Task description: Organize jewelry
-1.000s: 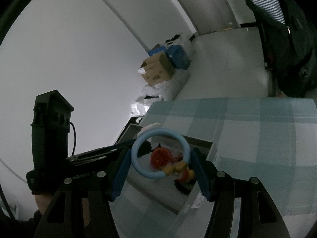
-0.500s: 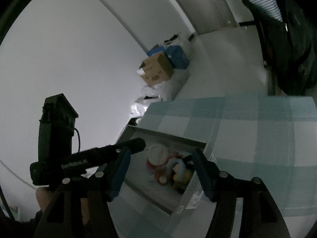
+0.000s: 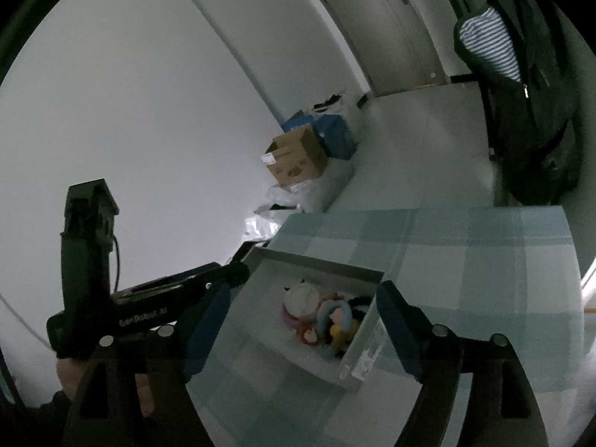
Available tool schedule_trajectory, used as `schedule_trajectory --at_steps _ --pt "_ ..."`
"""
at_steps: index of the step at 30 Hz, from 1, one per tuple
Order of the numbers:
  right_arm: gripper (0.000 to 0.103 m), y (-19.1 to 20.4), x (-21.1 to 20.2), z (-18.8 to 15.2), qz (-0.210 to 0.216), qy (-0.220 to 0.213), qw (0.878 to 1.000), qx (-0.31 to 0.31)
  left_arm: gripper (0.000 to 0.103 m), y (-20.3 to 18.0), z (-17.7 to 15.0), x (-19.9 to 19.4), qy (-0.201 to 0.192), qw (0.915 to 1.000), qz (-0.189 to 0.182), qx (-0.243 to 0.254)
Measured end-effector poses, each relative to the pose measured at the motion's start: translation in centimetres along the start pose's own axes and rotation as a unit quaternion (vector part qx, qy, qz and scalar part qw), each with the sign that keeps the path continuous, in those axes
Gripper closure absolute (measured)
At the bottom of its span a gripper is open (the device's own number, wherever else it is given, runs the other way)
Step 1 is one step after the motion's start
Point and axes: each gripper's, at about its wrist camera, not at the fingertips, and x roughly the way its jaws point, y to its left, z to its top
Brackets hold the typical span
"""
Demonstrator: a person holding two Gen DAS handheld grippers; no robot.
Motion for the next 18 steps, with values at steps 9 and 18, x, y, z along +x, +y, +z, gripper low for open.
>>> schedule_trajectory --at_steps 9,18 --pt "0.010 0.7 -2.1 -1.5 -0.031 -0.025 0.999 -0.010 0.044 0.0 -2.0 -1.5 -0.018 0.9988 0.045 0.010" --pt "0.005 1.6 -3.7 -2.6 -0.046 -0.041 0.998 -0.022 0.033 -1.0 -3.5 -3.5 -0.052 0.9964 0.060 0.028"
